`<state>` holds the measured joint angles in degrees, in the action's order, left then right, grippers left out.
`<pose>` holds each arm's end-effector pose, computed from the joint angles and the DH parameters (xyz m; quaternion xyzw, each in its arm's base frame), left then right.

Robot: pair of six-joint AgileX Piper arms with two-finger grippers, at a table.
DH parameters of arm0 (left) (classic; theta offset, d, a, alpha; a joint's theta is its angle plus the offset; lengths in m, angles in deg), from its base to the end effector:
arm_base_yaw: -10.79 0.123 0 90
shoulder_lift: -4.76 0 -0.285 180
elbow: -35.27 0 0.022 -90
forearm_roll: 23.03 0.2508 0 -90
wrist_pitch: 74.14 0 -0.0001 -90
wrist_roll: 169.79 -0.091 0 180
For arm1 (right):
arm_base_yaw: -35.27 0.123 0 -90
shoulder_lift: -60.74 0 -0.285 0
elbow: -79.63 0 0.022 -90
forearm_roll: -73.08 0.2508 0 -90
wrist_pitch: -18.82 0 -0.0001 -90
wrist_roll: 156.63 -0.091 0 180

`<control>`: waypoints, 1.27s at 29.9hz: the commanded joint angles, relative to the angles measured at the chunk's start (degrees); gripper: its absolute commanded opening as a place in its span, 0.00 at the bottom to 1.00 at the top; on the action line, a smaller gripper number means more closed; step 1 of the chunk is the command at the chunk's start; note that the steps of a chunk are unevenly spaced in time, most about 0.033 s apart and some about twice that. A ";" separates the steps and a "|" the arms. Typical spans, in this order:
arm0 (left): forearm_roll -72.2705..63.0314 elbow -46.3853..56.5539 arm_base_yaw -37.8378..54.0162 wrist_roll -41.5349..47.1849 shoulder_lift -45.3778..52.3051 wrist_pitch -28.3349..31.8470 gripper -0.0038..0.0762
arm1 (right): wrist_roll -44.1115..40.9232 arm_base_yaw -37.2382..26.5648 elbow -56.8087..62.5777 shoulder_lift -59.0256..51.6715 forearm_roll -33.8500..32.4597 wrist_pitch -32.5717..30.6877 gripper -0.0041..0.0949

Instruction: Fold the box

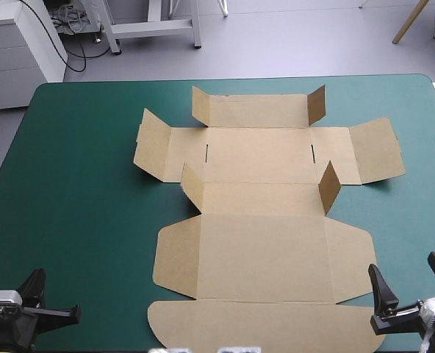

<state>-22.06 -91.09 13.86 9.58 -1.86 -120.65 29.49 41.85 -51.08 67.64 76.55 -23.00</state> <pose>0.0108 0.0017 0.2730 -0.0161 0.8025 0.0277 0.5958 0.0028 0.0040 0.3024 -0.0797 0.7502 0.0327 0.6556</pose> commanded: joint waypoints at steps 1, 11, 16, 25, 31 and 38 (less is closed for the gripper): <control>-0.09 -1.03 0.00 0.09 0.58 4.51 0.04 | 0.46 0.11 -2.00 3.27 -0.45 4.19 0.93; -0.09 -1.03 0.00 0.09 0.58 4.51 0.04 | -4.91 0.11 -12.61 28.97 0.01 3.87 0.93; -0.09 -1.03 0.00 0.09 0.58 4.51 0.04 | -5.16 0.11 -21.34 43.96 1.71 0.81 0.93; -0.09 -1.03 0.00 0.09 0.58 4.51 0.04 | -5.16 0.11 -37.56 67.14 2.11 -8.02 0.93; -0.09 -1.03 0.00 0.09 0.58 4.51 0.04 | -4.48 0.00 -48.29 80.32 2.11 -16.70 0.93; -0.09 -1.03 0.00 0.09 0.58 4.51 0.04 | -2.64 0.00 -57.77 92.59 2.11 -22.02 0.93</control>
<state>-22.06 -91.09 13.86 9.58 -1.86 -120.71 25.62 41.85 -104.31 158.56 78.22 -44.32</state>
